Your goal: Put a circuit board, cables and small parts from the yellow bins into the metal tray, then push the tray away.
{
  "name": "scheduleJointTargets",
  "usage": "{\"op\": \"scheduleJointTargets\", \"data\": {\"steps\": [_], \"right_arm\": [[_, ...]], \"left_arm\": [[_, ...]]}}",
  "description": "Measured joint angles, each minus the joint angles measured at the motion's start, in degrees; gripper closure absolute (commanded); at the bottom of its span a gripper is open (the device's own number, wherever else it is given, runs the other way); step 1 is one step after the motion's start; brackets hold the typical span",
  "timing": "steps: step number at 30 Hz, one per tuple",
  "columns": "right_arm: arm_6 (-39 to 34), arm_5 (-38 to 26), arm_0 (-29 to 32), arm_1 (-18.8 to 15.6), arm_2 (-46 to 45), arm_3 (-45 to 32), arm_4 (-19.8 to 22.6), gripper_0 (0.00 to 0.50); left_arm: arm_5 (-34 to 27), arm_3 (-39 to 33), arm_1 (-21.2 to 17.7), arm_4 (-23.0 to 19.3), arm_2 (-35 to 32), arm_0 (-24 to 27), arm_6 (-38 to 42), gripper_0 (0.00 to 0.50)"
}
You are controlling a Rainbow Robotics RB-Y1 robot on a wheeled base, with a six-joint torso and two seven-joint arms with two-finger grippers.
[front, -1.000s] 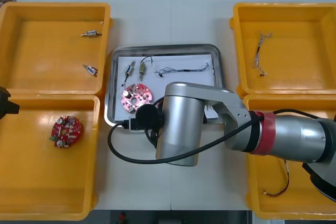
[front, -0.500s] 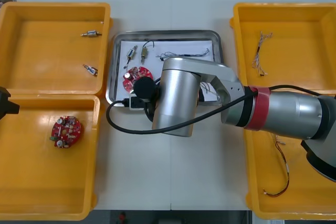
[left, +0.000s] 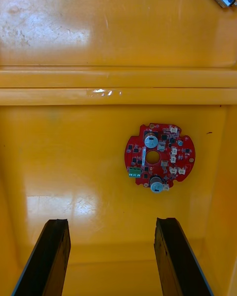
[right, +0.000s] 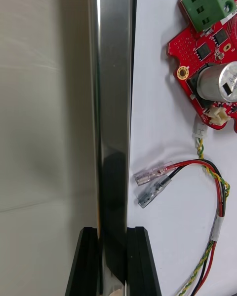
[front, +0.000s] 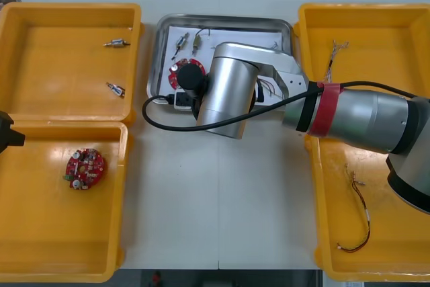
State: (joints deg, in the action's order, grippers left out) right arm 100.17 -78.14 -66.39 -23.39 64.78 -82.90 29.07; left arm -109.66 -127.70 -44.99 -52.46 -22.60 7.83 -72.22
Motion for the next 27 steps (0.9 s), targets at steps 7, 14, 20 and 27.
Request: {"op": "scheduleJointTargets", "data": {"steps": [7, 14, 20, 27], "right_arm": [[0.9, 3.9, -2.3, 0.6, 0.0, 5.7, 3.3, 0.500], [4.1, 6.4, -3.9, 1.3, 0.0, 8.6, 3.6, 0.500], [6.0, 9.1, -4.3, 1.5, 0.0, 10.3, 3.7, 0.500], [7.2, 11.6, -5.6, 3.0, 0.0, 15.0, 3.7, 0.500]], "left_arm": [[0.0, 0.0, 0.0, 0.0, 0.0, 0.0, 0.0, 0.000], [0.0, 0.0, 0.0, 0.0, 0.0, 0.0, 0.0, 0.000], [0.0, 0.0, 0.0, 0.0, 0.0, 0.0, 0.0, 0.000], [0.0, 0.0, 0.0, 0.0, 0.0, 0.0, 0.0, 0.000]]}}
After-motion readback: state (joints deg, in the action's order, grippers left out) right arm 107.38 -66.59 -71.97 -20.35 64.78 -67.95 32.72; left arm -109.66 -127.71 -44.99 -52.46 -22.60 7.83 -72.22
